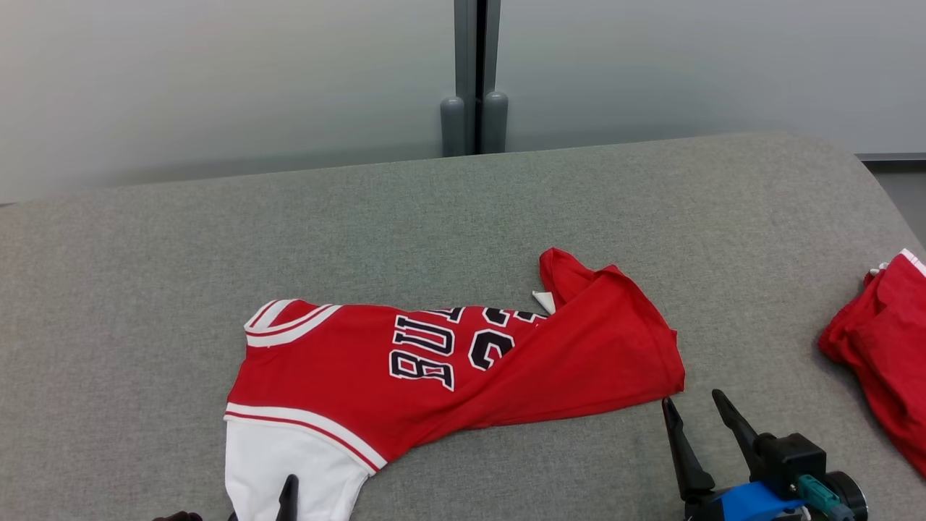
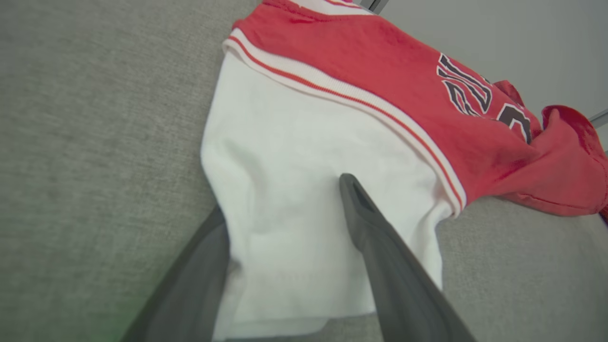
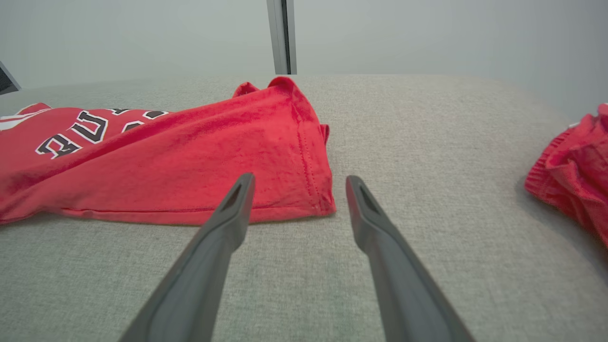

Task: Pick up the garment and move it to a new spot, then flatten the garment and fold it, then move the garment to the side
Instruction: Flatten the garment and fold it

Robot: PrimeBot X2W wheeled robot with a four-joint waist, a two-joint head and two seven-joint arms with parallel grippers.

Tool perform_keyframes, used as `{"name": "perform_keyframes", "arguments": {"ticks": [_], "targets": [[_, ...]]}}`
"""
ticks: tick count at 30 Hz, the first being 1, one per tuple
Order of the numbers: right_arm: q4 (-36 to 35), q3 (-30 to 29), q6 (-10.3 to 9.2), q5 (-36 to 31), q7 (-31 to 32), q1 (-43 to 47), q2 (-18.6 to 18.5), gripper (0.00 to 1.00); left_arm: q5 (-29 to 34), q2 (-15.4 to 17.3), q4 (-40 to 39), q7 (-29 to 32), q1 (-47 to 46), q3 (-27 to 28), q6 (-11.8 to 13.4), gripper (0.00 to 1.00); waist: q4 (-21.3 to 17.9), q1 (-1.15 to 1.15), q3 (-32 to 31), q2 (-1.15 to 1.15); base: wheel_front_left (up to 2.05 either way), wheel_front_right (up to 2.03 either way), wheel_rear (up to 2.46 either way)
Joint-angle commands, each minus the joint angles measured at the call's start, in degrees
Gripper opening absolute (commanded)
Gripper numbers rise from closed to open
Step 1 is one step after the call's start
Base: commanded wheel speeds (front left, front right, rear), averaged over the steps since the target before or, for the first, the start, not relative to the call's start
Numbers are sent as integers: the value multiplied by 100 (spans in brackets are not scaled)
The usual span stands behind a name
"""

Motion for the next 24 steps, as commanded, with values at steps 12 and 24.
{"name": "perform_keyframes", "arguments": {"ticks": [12, 24], "targets": [[429, -381, 0, -246, -19, -334, -29, 100, -547, 374, -258, 22, -162, -647, -6, 0, 203, -1, 232, 0, 0, 0, 0], [1058, -451, 0, -466, -18, -776, -28, 100, -378, 591, -370, 20, -245, -468, 5, 0, 428, -1, 443, 0, 0, 0, 0]]}}
